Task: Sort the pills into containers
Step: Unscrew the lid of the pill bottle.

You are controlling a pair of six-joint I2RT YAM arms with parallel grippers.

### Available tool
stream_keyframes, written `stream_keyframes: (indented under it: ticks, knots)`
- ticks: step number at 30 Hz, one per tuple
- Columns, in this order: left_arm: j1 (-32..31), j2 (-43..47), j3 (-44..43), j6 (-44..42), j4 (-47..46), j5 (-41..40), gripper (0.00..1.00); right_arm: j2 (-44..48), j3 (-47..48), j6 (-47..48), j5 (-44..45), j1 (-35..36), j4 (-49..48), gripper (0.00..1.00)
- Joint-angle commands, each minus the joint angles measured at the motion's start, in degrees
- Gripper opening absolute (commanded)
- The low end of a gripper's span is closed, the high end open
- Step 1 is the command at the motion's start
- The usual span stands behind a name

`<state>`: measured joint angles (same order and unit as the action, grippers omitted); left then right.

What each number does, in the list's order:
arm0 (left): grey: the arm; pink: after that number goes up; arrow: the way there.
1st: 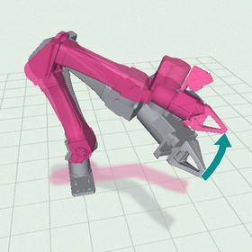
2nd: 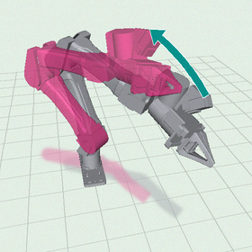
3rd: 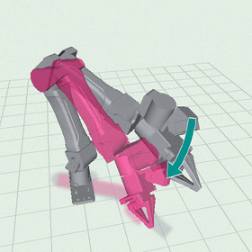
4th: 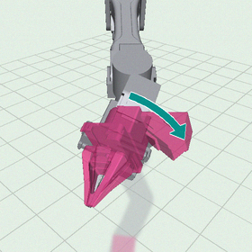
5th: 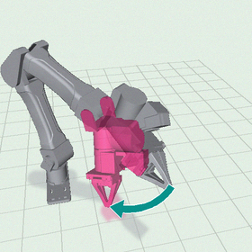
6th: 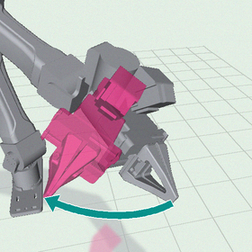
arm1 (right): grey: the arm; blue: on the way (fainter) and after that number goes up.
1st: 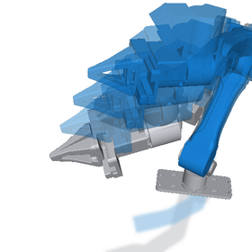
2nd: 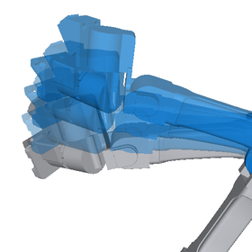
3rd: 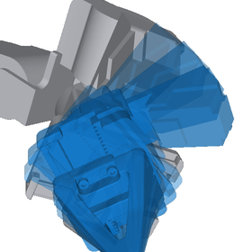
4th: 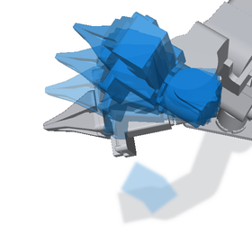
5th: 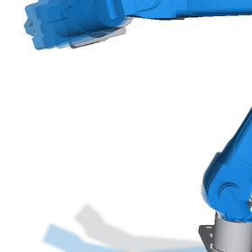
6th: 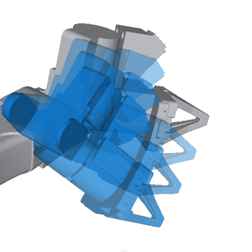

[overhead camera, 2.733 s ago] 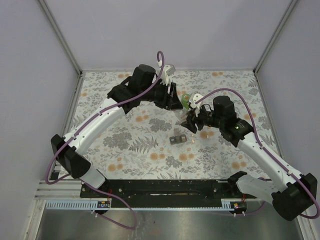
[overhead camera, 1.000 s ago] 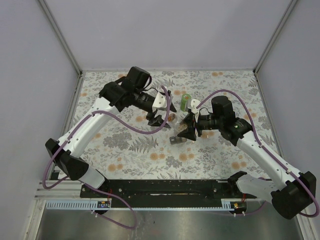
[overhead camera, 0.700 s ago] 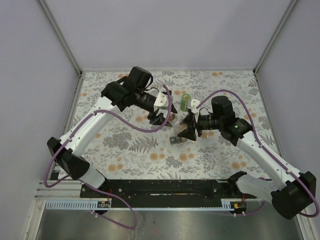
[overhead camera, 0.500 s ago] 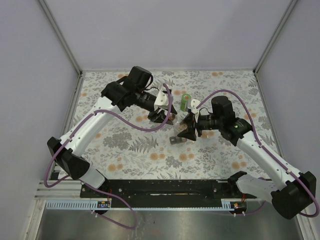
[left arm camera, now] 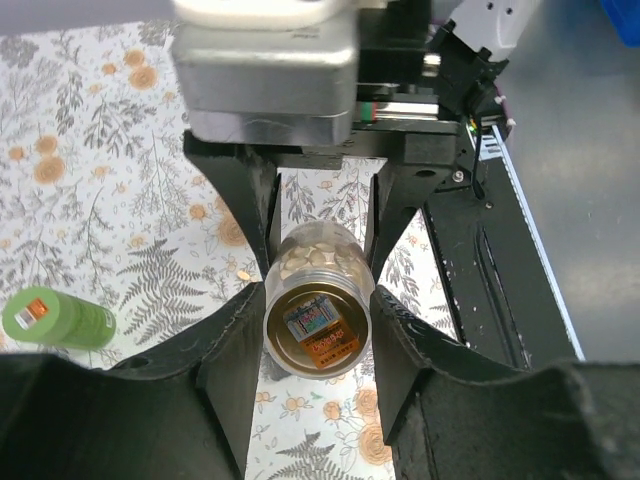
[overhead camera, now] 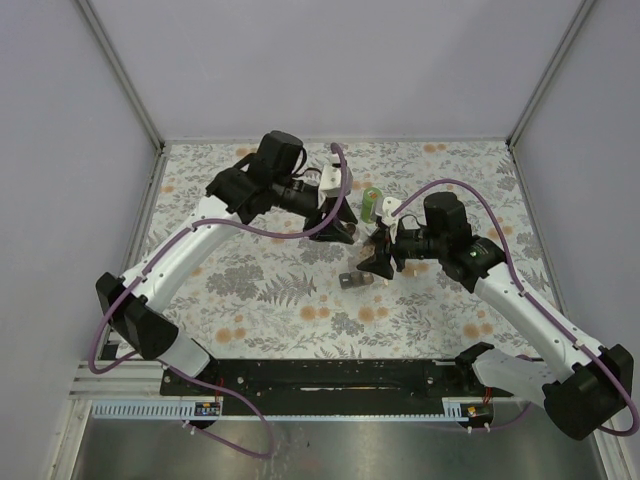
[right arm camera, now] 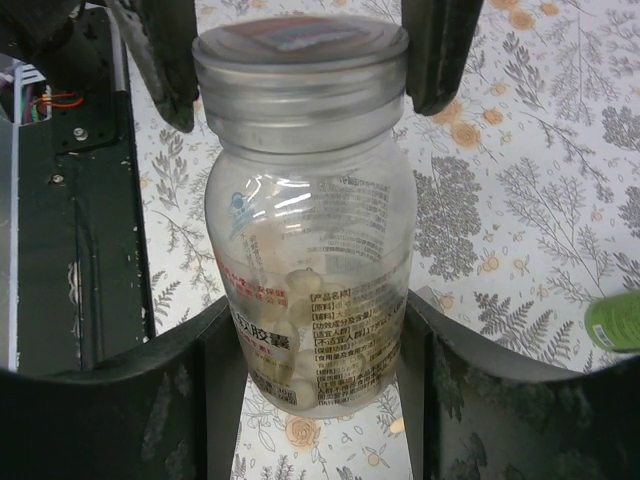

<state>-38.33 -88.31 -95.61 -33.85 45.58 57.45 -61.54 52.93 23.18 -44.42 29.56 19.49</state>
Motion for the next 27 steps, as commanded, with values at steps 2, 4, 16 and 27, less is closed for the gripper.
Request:
stream_keyframes:
  ticks: [2, 4, 16, 27]
  knots:
    - [-0.3, 3.8, 5.8, 17.7, -13.5, -6.7, 0.00, 1.6, 1.5, 0.0, 4.2, 0.0, -4.5, 0.02]
    - [-0.4, 4.8, 7.4, 21.3, -15.9, -10.0, 0.00, 1.9, 1.4, -0.2, 4.9, 0.0, -4.8, 0.02]
    - [-0.5, 4.9, 7.1, 39.4, -17.2, -21.8, 0.00, 2.0, 1.0, -1.0, 9.5, 0.0, -6.4, 0.02]
    - [-0.7, 2.5, 5.3, 52.6, -15.2, -28.1, 0.00, 2.2, 0.8, -0.8, 12.8, 0.0, -7.4, 0.02]
